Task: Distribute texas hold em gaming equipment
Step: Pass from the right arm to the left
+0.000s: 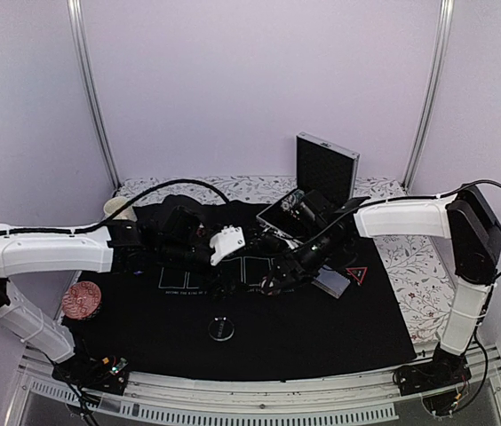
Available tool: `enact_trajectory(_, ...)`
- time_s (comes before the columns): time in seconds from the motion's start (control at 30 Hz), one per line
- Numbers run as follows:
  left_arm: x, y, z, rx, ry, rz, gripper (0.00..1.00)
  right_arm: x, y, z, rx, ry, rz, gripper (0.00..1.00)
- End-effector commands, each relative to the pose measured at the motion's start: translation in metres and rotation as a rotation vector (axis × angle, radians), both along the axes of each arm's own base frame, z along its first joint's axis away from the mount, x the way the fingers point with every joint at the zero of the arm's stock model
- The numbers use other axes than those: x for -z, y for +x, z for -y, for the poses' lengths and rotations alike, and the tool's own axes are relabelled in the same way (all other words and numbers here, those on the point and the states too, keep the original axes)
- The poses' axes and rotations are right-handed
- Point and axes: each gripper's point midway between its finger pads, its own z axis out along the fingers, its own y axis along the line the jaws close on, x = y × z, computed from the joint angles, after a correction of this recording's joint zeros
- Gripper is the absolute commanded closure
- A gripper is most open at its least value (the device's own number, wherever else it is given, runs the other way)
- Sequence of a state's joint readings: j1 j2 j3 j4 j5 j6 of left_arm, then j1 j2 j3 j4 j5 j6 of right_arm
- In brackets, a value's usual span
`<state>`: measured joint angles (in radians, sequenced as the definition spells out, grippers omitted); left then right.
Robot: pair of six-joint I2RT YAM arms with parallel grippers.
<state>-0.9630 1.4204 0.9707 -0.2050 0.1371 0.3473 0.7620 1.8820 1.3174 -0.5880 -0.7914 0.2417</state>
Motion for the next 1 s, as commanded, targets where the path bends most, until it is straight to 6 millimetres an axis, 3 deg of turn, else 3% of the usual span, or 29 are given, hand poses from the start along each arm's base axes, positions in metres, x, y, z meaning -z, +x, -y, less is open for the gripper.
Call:
enact_trajectory(0.0, 0.018, -0.017, 0.022, 0.057, 0.026, 0.006, 0.02, -0.033, -0.01, -0.016, -0.02, 0.172, 0.034, 0.98)
enact_trajectory(0.23, 0.029, -0.028, 0.046, 0.1, -0.02, 0.049, 0.02, -0.032, -0.023, -0.012, -0.022, 0.215, 0.017, 0.98)
enact_trajectory(0.4, 0.036, -0.028, 0.055, 0.125, -0.044, 0.059, 0.09, -0.036, -0.025, -0.012, -0.02, 0.241, 0.015, 0.98)
enact_trajectory(0.53, 0.047, -0.027, 0.056, 0.13, -0.028, 0.061, 0.16, -0.044, -0.026, -0.013, -0.025, 0.273, 0.019, 0.98)
enact_trajectory(0.73, 0.045, -0.037, 0.055, 0.19, -0.065, 0.091, 0.28, -0.049, -0.025, -0.017, -0.025, 0.291, 0.014, 0.98)
enact_trajectory(0.97, 0.057, -0.024, 0.051, 0.147, -0.023, 0.144, 0.39, -0.05, -0.024, -0.018, -0.019, 0.292, 0.008, 0.98)
